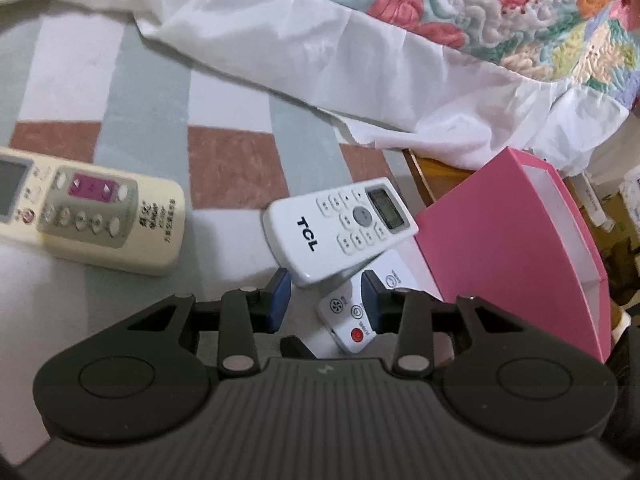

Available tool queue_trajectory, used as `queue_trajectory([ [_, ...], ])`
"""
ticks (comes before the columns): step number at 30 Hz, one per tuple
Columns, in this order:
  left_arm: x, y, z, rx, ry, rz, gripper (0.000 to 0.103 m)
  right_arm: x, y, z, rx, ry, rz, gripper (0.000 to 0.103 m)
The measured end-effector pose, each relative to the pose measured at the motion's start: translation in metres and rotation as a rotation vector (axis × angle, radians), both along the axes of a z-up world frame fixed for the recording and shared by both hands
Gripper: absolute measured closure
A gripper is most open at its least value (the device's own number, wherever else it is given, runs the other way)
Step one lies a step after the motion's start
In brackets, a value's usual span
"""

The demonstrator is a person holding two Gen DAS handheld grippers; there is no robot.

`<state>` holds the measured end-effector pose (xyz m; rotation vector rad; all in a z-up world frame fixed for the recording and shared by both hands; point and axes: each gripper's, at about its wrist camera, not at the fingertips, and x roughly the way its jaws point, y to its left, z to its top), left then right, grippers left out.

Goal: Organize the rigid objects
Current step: 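Move the right tool back to the cloth over the small white remote, then grasp the small white remote with the right tool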

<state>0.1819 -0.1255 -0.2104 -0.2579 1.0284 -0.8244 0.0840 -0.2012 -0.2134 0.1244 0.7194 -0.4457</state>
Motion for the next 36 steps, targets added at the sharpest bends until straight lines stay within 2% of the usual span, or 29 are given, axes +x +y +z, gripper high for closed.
queue_trajectory([
  [5, 0.005, 0.006, -0.003, -0.030, 0.058, 0.001, 0.072, -0.001, -0.001, 0.001, 0.005, 0.017, 0.039, 0.000],
  [9, 0.006, 0.007, -0.008, -0.069, 0.154, -0.044, 0.075, -0.003, -0.002, 0.005, 0.017, 0.037, 0.077, 0.003],
  [10, 0.005, 0.006, -0.008, -0.073, 0.156, -0.054, 0.077, -0.003, -0.002, 0.005, 0.018, 0.041, 0.087, 0.003],
  [12, 0.002, 0.002, -0.008, -0.060, 0.150, -0.077, 0.087, -0.005, 0.001, 0.005, 0.018, 0.045, 0.112, 0.003],
  [14, -0.001, -0.001, -0.008, -0.050, 0.157, -0.118, 0.089, -0.008, 0.003, 0.004, 0.017, 0.044, 0.137, 0.003],
  [19, -0.012, -0.005, -0.004, -0.007, 0.154, -0.175, 0.089, -0.014, 0.003, 0.007, 0.018, 0.041, 0.171, 0.010],
  [24, -0.013, 0.004, -0.005, -0.008, 0.224, -0.173, 0.089, -0.021, 0.010, 0.010, 0.026, 0.055, 0.207, 0.015],
  [30, -0.027, 0.018, -0.003, 0.032, 0.309, -0.200, 0.089, -0.035, 0.028, 0.015, 0.044, 0.105, 0.312, 0.022],
  [32, -0.025, 0.021, 0.001, 0.020, 0.302, -0.174, 0.089, -0.038, 0.022, 0.017, 0.078, 0.095, 0.281, 0.027],
  [34, -0.022, 0.025, 0.007, 0.035, 0.255, -0.131, 0.085, -0.038, 0.015, 0.019, 0.129, 0.075, 0.238, 0.027],
  [36, -0.019, 0.029, 0.009, 0.056, 0.219, -0.092, 0.084, -0.033, 0.015, 0.019, 0.129, 0.098, 0.237, 0.027],
])
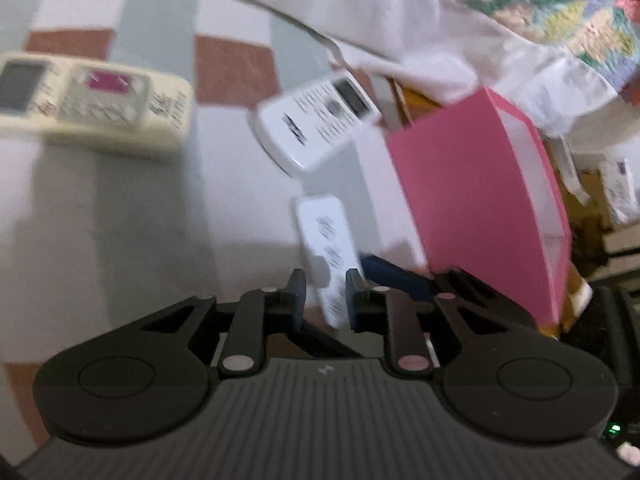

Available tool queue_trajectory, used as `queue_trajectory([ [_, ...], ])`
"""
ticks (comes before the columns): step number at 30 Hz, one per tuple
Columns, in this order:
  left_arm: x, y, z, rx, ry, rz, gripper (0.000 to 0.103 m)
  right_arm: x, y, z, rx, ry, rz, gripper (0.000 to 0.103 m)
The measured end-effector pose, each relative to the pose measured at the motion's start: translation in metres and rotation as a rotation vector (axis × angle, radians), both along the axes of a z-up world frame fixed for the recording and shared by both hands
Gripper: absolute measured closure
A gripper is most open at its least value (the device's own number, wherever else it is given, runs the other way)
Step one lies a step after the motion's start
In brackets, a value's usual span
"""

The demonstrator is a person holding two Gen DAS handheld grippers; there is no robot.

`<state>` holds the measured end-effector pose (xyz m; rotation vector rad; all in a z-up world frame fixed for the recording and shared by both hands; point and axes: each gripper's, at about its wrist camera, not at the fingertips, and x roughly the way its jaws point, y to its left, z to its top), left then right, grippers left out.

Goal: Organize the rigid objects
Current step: 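Grasp the small white remote with the right tool, then carry the small white remote with the right tool into the pink box, release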

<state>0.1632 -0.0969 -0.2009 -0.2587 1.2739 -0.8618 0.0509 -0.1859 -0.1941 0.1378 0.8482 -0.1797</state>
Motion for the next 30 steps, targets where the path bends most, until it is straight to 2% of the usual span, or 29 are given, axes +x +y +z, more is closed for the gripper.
queue_trajectory([
  [1, 0.002, 0.002, -0.002, 0.007, 0.002, 0.019, 0.084, 0.004, 0.003, 0.000, -0.022, 0.021, 0.003, 0.029],
  [3, 0.008, 0.007, -0.006, 0.004, 0.028, 0.059, 0.084, 0.011, 0.008, 0.001, -0.074, 0.057, -0.005, 0.039],
  [4, 0.010, 0.009, -0.008, -0.006, 0.042, 0.079, 0.084, 0.013, 0.009, 0.003, -0.072, 0.070, -0.011, 0.055],
  [5, 0.012, 0.012, -0.009, -0.018, 0.053, 0.096, 0.084, 0.015, 0.007, 0.007, -0.050, 0.083, -0.032, 0.057],
  [7, 0.014, 0.015, -0.010, -0.039, 0.069, 0.115, 0.084, 0.015, 0.001, 0.010, 0.003, 0.097, -0.078, 0.057],
  [10, 0.016, 0.016, -0.011, -0.071, 0.100, 0.107, 0.080, 0.007, -0.009, 0.010, 0.130, 0.066, -0.125, 0.057],
  [13, 0.013, 0.010, -0.012, -0.055, 0.103, 0.085, 0.076, -0.003, -0.019, 0.008, 0.279, 0.025, -0.155, 0.057],
  [15, 0.011, 0.007, -0.014, -0.035, 0.103, 0.074, 0.076, -0.009, -0.020, 0.006, 0.308, 0.008, -0.167, 0.057],
  [17, 0.008, 0.005, -0.013, -0.030, 0.094, 0.081, 0.078, -0.013, -0.022, 0.005, 0.325, -0.007, -0.169, 0.057],
  [20, 0.004, 0.002, -0.013, -0.020, 0.097, 0.076, 0.089, -0.012, -0.021, 0.006, 0.310, -0.006, -0.153, 0.057],
  [24, -0.005, -0.002, -0.006, 0.018, 0.050, 0.070, 0.090, -0.011, -0.013, 0.009, 0.248, 0.007, -0.110, 0.057],
  [28, -0.014, 0.001, 0.010, -0.017, 0.034, 0.063, 0.090, -0.019, -0.012, 0.020, 0.238, -0.014, -0.083, 0.058],
  [30, -0.022, 0.001, 0.023, -0.018, 0.001, 0.050, 0.090, -0.025, -0.011, 0.028, 0.228, -0.024, -0.071, 0.058],
])
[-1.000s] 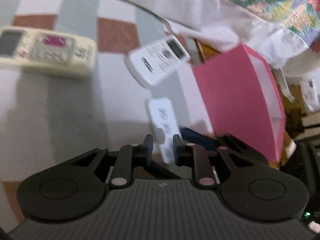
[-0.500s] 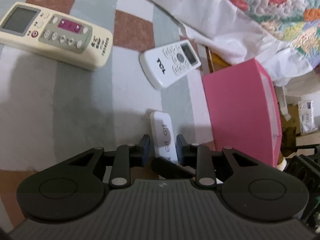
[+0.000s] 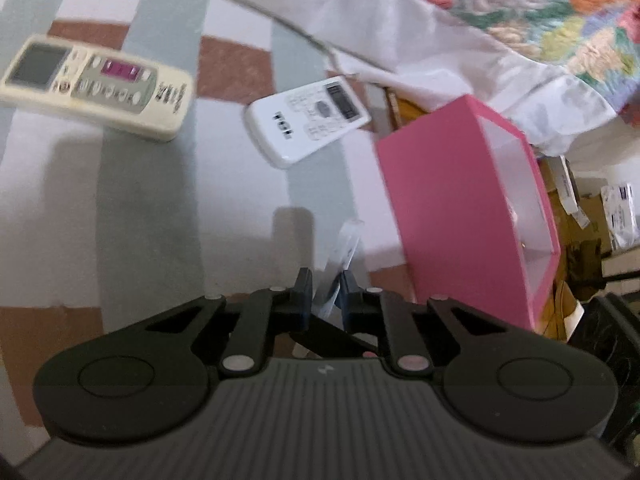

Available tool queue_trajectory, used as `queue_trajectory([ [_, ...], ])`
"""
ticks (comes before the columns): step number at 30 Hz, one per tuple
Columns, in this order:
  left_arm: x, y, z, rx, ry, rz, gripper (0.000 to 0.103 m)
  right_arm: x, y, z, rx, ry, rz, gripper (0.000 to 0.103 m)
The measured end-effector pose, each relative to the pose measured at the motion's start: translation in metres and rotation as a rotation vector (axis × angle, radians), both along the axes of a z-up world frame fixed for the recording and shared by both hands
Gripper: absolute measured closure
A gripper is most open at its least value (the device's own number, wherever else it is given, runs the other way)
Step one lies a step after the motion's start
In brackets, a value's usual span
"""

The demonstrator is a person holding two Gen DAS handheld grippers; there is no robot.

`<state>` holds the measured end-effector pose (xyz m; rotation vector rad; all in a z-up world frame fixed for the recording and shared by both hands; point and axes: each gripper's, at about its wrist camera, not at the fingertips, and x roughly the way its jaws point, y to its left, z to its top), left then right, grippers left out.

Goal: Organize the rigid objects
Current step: 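Carry the small white remote with the right tool into the pink box, release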

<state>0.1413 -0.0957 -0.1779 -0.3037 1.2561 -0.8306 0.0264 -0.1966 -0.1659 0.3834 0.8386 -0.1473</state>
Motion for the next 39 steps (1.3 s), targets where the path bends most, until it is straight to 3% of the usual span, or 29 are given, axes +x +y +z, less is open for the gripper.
queue_trajectory([
  [12, -0.045, -0.003, 0.082, -0.080, -0.160, -0.059, 0.092, -0.042, 0.001, 0.076, -0.096, -0.097, 0.051, 0.058],
  [22, -0.058, -0.059, 0.140, -0.129, -0.227, -0.159, 0.092, -0.074, -0.033, 0.124, -0.180, -0.150, -0.026, 0.058],
  [31, -0.049, -0.131, 0.140, -0.123, -0.176, -0.192, 0.092, -0.085, -0.088, 0.134, -0.183, -0.115, -0.126, 0.058],
  [39, -0.029, -0.184, 0.108, 0.010, -0.117, -0.192, 0.092, -0.068, -0.149, 0.105, -0.036, -0.015, -0.146, 0.058],
])
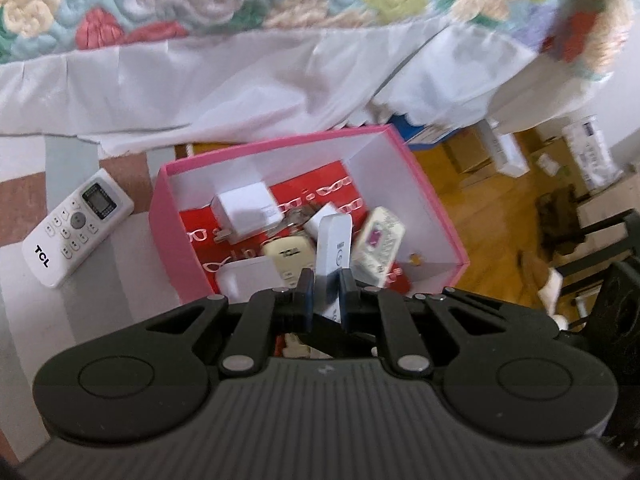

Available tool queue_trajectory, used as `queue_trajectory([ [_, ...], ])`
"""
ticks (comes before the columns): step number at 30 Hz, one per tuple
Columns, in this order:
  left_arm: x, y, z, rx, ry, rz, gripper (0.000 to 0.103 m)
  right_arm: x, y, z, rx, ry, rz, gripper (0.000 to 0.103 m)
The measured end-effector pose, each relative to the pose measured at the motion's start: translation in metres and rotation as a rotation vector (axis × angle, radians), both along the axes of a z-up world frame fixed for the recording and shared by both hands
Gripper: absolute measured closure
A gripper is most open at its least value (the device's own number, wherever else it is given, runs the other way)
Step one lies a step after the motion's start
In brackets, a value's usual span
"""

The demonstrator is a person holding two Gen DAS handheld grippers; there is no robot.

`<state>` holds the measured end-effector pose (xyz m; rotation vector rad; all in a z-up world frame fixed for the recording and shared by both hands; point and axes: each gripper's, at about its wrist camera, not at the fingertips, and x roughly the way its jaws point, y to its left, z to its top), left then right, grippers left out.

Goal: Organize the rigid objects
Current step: 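Carry the small white remote with the right tool into the pink box, release, then move the right tool back over the white TCL remote on the cloth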

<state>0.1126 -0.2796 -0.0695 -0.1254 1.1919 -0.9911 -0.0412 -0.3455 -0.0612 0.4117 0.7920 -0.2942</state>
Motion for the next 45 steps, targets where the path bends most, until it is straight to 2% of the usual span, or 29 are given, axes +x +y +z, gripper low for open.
queue_trajectory([
  [3, 0.002, -0.005, -0.011, 0.063, 0.028, -0.001, 0.092, 0.005, -0.008, -0.014, 0.078, 0.034, 0.014, 0.058],
  [6, 0.001, -0.005, -0.017, 0.095, 0.047, -0.028, 0.091, 0.005, -0.006, -0.019, 0.110, 0.069, 0.025, 0.058],
  [11, -0.008, -0.006, -0.023, 0.186, 0.006, -0.041, 0.087, 0.003, -0.004, -0.029, 0.155, 0.112, 0.009, 0.058],
  [15, -0.012, 0.005, -0.016, 0.164, -0.028, -0.045, 0.083, 0.003, -0.010, -0.035, 0.220, 0.120, -0.029, 0.055],
  [17, -0.012, 0.014, -0.005, 0.144, -0.048, -0.047, 0.078, -0.001, -0.006, -0.027, 0.203, 0.108, -0.027, 0.051],
  [18, -0.013, 0.017, 0.002, 0.143, -0.069, -0.046, 0.071, -0.003, -0.004, -0.022, 0.198, 0.102, -0.025, 0.050],
  [19, -0.015, 0.021, 0.009, 0.146, -0.100, -0.045, 0.070, -0.006, -0.002, -0.016, 0.194, 0.091, -0.021, 0.049],
  [22, -0.017, 0.041, 0.032, 0.150, -0.179, -0.037, 0.069, -0.014, 0.011, 0.004, 0.169, 0.054, 0.011, 0.049],
  [29, -0.007, 0.102, 0.065, 0.129, -0.229, 0.028, 0.069, -0.017, 0.073, 0.048, 0.018, -0.048, 0.184, 0.047],
  [33, 0.001, 0.141, 0.076, 0.103, -0.253, 0.082, 0.067, -0.003, 0.110, 0.060, -0.038, -0.085, 0.290, 0.046],
  [36, 0.009, 0.168, 0.076, 0.086, -0.266, 0.124, 0.065, 0.012, 0.135, 0.058, -0.072, -0.090, 0.361, 0.044],
  [39, 0.018, 0.191, 0.066, 0.074, -0.255, 0.164, 0.065, 0.029, 0.153, 0.047, -0.106, -0.071, 0.390, 0.038],
  [42, 0.024, 0.207, 0.051, 0.052, -0.246, 0.186, 0.065, 0.043, 0.162, 0.034, -0.126, -0.064, 0.392, 0.036],
  [44, 0.028, 0.214, 0.040, 0.047, -0.250, 0.192, 0.065, 0.055, 0.163, 0.022, -0.140, -0.075, 0.364, 0.025],
  [45, 0.032, 0.215, 0.033, 0.051, -0.253, 0.190, 0.064, 0.059, 0.164, 0.016, -0.149, -0.088, 0.345, 0.024],
])
